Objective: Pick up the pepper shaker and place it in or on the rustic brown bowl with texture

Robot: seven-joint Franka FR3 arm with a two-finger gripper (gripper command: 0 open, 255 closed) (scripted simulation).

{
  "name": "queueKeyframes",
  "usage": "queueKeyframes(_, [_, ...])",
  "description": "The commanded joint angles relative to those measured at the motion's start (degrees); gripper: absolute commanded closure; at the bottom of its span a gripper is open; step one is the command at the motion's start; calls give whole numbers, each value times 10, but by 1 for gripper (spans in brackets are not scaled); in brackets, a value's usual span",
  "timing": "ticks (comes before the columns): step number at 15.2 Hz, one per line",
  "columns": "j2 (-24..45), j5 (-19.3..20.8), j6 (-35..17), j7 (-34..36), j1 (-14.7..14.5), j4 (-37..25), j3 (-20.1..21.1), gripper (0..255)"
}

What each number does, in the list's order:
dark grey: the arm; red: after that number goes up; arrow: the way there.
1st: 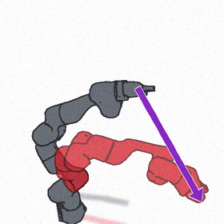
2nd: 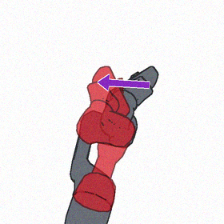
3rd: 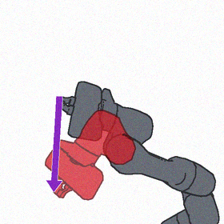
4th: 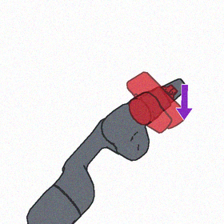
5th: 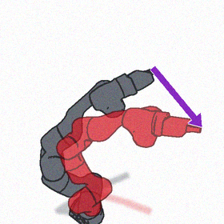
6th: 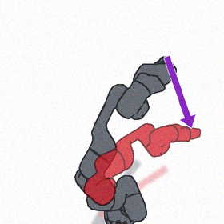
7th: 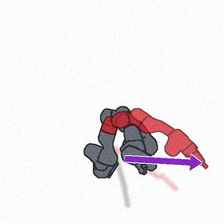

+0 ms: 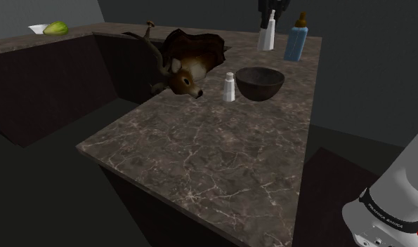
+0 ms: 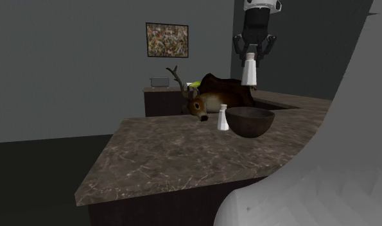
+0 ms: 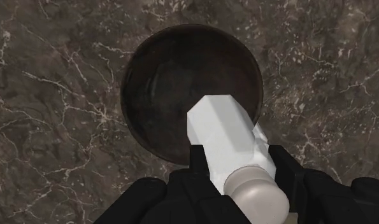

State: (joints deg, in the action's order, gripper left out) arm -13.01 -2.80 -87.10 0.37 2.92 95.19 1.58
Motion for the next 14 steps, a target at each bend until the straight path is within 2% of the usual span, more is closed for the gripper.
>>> queueKeyframes(1, [14, 1, -13, -13, 4, -1, -7, 255])
queueKeyframes(14, [-15, 0, -116, -17, 4, 131, -7, 255])
